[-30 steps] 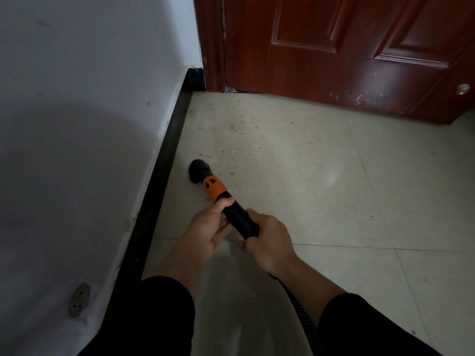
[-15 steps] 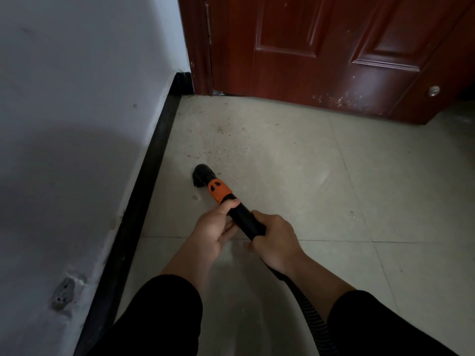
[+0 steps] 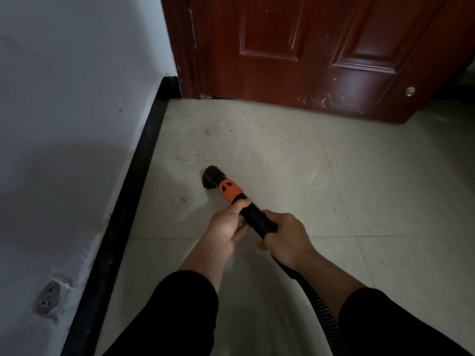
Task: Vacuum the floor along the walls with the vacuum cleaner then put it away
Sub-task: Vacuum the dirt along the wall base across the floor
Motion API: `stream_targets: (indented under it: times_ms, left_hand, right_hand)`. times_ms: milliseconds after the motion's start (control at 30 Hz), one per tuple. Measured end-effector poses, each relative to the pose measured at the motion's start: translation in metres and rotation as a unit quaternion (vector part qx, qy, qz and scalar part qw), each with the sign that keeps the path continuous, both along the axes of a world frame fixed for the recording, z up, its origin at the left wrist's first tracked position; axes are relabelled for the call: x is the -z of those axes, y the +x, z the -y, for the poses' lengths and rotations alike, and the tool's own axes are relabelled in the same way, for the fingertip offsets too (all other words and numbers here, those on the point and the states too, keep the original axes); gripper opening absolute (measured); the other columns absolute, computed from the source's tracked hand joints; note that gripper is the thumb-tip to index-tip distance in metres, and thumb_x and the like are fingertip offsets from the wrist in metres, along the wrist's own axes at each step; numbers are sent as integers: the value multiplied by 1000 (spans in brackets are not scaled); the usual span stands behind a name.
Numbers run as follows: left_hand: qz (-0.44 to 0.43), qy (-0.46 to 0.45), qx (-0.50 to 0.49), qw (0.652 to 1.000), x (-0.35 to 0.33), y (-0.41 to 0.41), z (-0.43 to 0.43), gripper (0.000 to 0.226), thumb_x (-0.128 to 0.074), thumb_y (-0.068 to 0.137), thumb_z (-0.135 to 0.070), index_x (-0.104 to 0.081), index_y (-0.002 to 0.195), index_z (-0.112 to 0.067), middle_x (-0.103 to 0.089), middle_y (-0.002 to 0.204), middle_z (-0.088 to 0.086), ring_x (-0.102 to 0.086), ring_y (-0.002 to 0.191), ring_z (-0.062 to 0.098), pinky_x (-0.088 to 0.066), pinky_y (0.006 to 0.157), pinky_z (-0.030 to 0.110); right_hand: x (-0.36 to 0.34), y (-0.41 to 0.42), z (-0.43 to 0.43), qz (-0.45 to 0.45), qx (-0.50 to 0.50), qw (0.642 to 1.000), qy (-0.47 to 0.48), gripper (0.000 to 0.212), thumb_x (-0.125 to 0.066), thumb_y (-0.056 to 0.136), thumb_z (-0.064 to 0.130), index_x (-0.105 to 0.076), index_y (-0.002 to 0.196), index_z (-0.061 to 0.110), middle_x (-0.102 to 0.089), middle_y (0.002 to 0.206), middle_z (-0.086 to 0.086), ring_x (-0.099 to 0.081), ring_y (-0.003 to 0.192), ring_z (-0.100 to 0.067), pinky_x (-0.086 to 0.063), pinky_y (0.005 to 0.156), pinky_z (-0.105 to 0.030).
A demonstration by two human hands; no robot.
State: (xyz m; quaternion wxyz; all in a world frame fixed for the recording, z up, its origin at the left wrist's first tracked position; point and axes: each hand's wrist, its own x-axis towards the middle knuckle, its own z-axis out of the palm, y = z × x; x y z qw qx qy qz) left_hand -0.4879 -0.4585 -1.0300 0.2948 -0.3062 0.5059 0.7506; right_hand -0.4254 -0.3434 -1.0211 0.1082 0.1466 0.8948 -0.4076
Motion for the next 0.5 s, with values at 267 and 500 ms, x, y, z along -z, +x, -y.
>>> stream_targets:
  times_ms: [267, 500]
  left_hand:
    - [-10, 14, 13, 1000, 3, 0, -15, 17, -73, 85, -19, -58, 90, -12, -61, 99, 3, -63, 88, 18, -56, 61, 22]
    - [-7, 20, 15, 1000, -1, 5, -26, 18, -73, 85, -18, -57, 89, -13, -59, 97, 2, -64, 87, 18, -56, 64, 23]
  right_hand:
    - [-1, 2, -14, 5, 17, 1000, 1, 25, -65, 72, 3, -64, 90, 20, -57, 67, -2, -54, 63, -19, -44, 58, -30]
    - [-8, 9, -23, 6, 32, 999, -4, 26, -66, 69, 1, -65, 88, 18, -58, 66, -4, -55, 61, -22, -44, 59, -31]
